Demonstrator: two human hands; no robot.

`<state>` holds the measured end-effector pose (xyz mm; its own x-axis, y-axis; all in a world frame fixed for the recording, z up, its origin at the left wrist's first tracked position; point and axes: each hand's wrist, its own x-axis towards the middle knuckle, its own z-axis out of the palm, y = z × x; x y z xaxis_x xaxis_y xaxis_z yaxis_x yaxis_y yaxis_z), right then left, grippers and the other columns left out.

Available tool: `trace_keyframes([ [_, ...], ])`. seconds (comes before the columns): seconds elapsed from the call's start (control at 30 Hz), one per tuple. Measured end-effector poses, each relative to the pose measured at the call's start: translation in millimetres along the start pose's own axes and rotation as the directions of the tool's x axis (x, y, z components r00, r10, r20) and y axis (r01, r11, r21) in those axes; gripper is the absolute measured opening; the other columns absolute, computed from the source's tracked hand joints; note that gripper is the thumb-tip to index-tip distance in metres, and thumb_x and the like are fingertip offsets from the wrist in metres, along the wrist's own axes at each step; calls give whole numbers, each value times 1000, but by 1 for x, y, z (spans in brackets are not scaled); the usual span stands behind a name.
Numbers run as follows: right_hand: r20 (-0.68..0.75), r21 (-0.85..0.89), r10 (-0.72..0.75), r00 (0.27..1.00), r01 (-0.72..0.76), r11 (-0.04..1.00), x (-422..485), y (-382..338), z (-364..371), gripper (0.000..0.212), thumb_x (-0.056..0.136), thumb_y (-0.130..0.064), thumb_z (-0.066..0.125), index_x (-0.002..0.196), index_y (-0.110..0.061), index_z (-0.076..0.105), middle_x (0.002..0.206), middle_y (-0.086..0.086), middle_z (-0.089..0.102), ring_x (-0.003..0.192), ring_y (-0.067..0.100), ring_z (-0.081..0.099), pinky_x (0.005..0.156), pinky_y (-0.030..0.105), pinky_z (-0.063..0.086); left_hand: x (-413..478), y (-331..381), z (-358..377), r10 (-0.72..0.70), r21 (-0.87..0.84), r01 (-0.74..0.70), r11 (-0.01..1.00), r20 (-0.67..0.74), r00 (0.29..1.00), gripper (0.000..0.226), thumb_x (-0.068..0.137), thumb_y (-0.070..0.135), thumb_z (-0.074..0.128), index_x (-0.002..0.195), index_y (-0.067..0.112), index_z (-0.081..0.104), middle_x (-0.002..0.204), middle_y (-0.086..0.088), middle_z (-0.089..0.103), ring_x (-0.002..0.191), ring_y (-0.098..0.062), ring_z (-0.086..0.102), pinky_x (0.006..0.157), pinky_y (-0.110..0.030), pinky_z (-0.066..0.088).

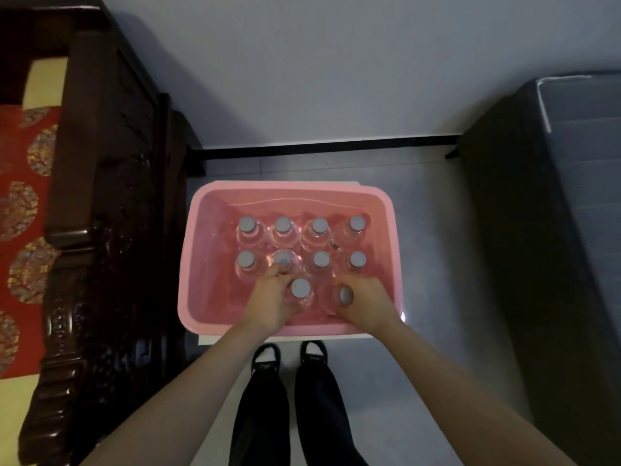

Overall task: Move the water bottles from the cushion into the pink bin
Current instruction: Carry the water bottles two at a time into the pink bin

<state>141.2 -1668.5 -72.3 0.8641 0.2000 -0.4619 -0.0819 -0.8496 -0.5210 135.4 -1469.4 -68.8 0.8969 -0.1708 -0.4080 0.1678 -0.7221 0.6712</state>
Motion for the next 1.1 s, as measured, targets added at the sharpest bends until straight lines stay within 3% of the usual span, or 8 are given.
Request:
trace_keyframes([
  [0.17, 29, -58, 24, 999, -22, 998, 4, -1, 0, 23, 70, -3, 58, 90, -10, 67, 84, 11, 68, 81, 31, 62, 68, 36, 50, 8, 4, 8, -3, 89, 1, 996, 24, 1000, 45, 63, 17, 84, 107, 20, 72, 103, -2, 59, 93, -21, 60, 76, -24, 41],
  [0.3, 40, -121, 29, 999, -24, 992, 9, -1, -1, 15, 72, 0, 51, 76, -8, 63, 77, 14, 64, 72, 33, 59, 59, 31, 38, 19, 7, 13, 25, 179, -41, 983, 91, 996, 48, 63, 11, 79, 108, 24, 71, 92, 5, 52, 89, -21, 60, 68, -21, 35],
  [0.43, 51, -145, 20, 999, -12, 989, 12, 0, 1, 18, 74, 1, 51, 81, -7, 66, 80, 15, 66, 74, 34, 61, 60, 31, 42, 27, 2, 20, 54, 189, -82, 979, 148, 988, 50, 65, 11, 78, 113, 24, 69, 108, -4, 60, 98, -22, 60, 79, -20, 39],
  [0.6, 49, -141, -4, 999, 11, 990, 13, 0, 1, 14, 76, -1, 52, 83, -6, 63, 85, 16, 67, 80, 35, 62, 61, 29, 36, 34, -3, 25, 61, 186, -94, 978, 175, 983, 44, 68, 15, 78, 111, 22, 69, 107, -5, 60, 96, -22, 59, 77, -19, 36],
  [0.8, -59, -197, -16, 998, 4, 980, 5, 1, -3, 25, 76, -17, 56, 98, -24, 66, 88, 6, 70, 82, 34, 63, 61, 32, 43, 29, 1, 18, 81, 142, -111, 984, 205, 975, 39, 78, 15, 68, 117, 19, 65, 107, -4, 68, 99, -20, 62, 84, -30, 49],
  [0.9, -54, -174, -6, 999, -3, 985, 2, 0, -4, 21, 76, -18, 57, 94, -24, 67, 86, 6, 70, 82, 33, 63, 63, 34, 46, 26, 4, 17, 45, 129, -66, 990, 159, 986, 26, 83, 12, 64, 108, 13, 69, 100, -6, 68, 95, -22, 62, 74, -21, 40],
  [1.1, -17, -188, -34, 999, 30, 982, 2, 3, -14, 18, 72, -11, 58, 86, -17, 67, 84, 10, 70, 78, 33, 62, 59, 28, 33, 20, 11, 22, 26, 40, -30, 999, 106, 994, 12, 79, 2, 61, 85, 6, 70, 84, -9, 68, 87, -26, 64, 73, -27, 46],
])
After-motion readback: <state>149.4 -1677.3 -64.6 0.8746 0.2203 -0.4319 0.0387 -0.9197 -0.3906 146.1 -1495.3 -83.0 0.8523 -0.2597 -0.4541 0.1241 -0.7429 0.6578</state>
